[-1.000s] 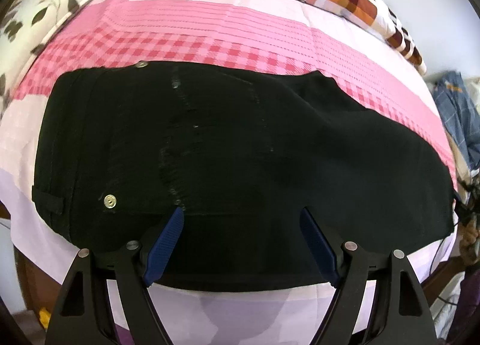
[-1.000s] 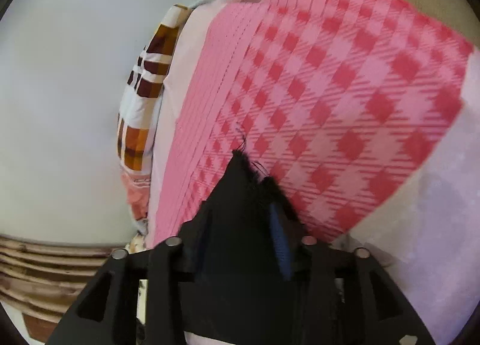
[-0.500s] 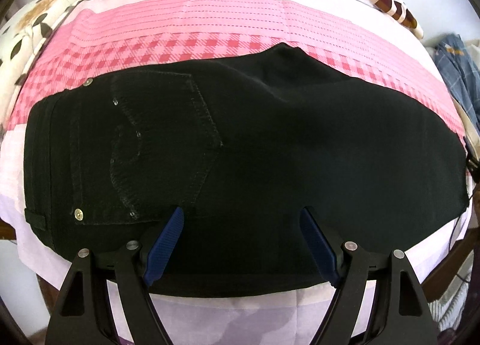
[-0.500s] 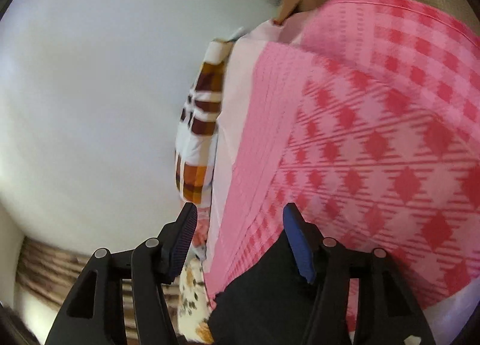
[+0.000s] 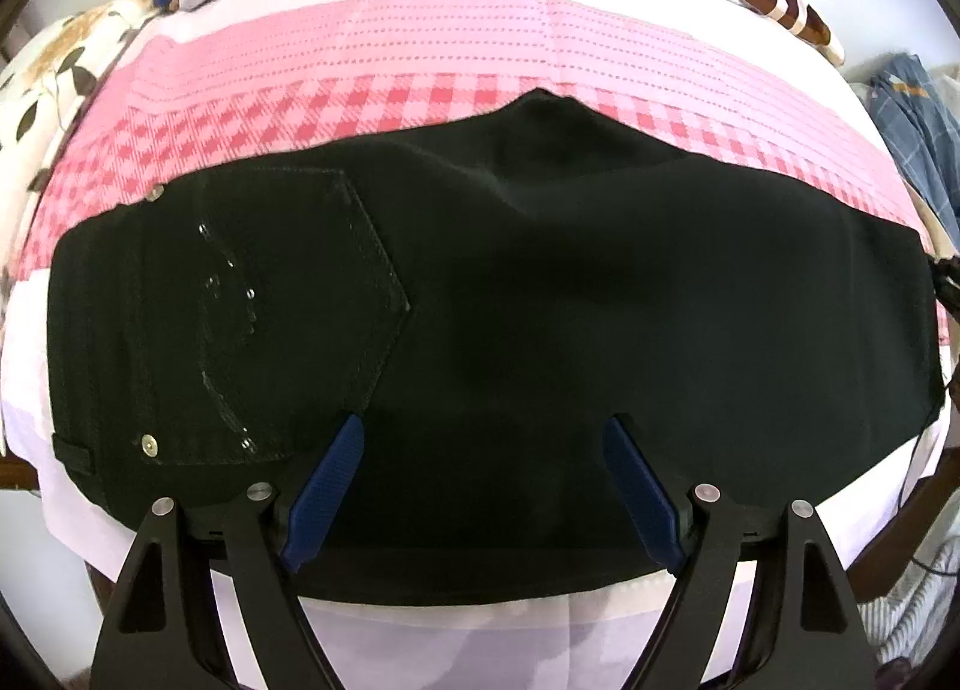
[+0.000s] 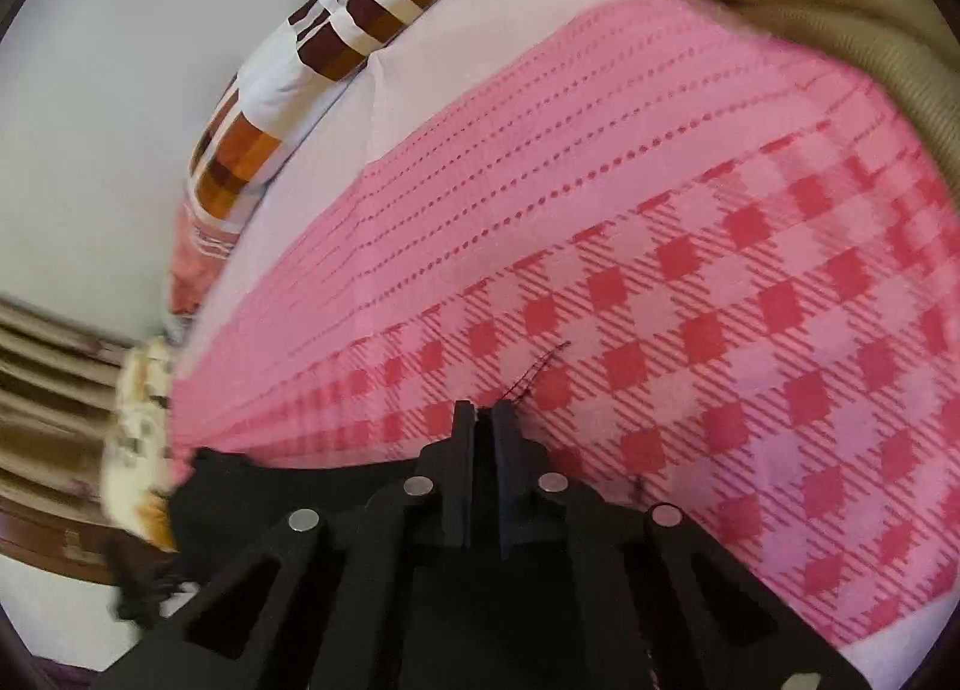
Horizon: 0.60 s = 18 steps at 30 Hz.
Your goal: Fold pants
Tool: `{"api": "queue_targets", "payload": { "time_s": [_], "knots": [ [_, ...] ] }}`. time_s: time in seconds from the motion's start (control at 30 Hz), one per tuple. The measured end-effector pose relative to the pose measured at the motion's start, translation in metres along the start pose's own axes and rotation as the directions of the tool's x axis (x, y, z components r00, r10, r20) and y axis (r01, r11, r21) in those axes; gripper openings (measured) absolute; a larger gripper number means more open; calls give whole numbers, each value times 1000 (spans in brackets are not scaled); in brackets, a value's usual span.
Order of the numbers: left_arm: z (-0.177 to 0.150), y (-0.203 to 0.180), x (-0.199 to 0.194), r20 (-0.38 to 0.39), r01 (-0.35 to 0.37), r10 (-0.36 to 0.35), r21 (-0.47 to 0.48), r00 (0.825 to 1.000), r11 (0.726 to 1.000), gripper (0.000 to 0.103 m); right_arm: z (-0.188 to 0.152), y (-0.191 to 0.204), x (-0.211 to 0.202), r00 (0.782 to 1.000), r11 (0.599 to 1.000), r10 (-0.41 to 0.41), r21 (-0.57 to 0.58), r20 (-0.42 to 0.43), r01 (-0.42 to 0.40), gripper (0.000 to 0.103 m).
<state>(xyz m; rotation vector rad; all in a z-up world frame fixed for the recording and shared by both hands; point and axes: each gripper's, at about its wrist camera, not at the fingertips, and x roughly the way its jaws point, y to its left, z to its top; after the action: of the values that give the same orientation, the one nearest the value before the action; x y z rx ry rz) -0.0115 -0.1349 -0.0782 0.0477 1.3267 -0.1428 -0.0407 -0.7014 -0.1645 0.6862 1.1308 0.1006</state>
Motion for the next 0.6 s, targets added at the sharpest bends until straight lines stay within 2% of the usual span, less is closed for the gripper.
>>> {"api": "queue_targets", "payload": {
  "time_s": [0.1,0.2,0.33,0.37,0.43,0.5,0.53,0.6],
  "knots": [
    [0,1,0,1,8,-8,-9,1000,1000,82,-25,8,-17,998,1000,-27,-6,64,28,5],
    [0,4,1,-2,13,-14,-18,1000,1000,82,-61,21,-56,981,999,38,19,192,-43,4],
    [-1,10,-1,-7,27,-27,-40,1000,999,82,-119,46,-104,948,992,119,3,295,-125,4],
    [-2,11,-2,-6,32,-32,-48,999,998,82,-130,51,-111,948,994,106,-11,301,-107,4],
    [-1,11,0,-8,45,-46,-59,999,997,82,-132,57,-108,949,1000,-9,-14,316,14,8],
    [0,10,3,-17,59,-60,-59,998,997,82,-117,45,-106,948,1000,-4,10,319,1,8],
    [0,8,4,-22,63,-64,-56,998,996,82,-105,39,-103,949,1000,-24,20,313,18,12],
    [-1,5,4,-24,64,-65,-48,998,997,82,-76,30,-93,953,999,-42,-5,301,45,41]
  ]
}}
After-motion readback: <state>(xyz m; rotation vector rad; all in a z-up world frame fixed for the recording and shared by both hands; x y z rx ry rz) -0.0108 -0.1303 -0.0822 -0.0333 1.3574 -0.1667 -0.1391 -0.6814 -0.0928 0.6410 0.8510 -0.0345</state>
